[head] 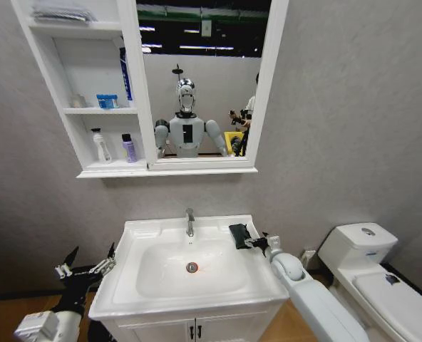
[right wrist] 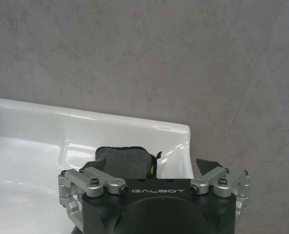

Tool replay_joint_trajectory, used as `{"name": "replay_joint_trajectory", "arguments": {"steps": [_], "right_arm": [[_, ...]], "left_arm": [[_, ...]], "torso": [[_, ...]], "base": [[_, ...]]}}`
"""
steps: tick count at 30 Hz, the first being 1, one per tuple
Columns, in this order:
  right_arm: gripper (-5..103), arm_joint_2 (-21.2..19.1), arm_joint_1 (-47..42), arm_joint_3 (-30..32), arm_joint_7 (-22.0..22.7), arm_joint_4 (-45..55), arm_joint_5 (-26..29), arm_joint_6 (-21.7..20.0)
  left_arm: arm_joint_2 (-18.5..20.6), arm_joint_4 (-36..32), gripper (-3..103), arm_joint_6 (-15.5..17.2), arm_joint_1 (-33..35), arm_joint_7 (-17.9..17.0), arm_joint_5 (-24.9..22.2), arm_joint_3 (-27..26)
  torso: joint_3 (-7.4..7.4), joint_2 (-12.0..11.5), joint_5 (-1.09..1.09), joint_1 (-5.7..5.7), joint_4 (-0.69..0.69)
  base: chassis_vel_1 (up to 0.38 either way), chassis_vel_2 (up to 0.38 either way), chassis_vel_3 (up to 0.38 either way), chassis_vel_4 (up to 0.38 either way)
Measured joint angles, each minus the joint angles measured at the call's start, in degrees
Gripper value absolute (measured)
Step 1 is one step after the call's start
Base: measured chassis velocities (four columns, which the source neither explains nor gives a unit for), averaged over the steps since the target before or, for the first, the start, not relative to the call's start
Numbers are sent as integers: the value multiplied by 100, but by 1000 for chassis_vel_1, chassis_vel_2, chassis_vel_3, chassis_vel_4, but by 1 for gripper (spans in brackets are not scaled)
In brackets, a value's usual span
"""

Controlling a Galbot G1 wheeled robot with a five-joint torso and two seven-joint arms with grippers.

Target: Move facial cleanser and shampoo from washbasin to cabinet, then wipe washbasin with towel.

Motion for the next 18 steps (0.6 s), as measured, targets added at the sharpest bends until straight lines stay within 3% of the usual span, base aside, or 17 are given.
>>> {"name": "replay_joint_trajectory", "arguments": {"steps": [9,18], "right_arm": [[100,511,104,-75,186,-374,51,-73],[100,559,111,12,87,-594,-131,-30]], "left_arm": [[0,0,100,-1,0,0,0,0],[0,0,100,-1,0,0,0,0]], "torso": [[0,0,1,-1,0],[-1,0,1,-1,-1]], "base": [[0,0,0,0],[0,0,0,0]]}}
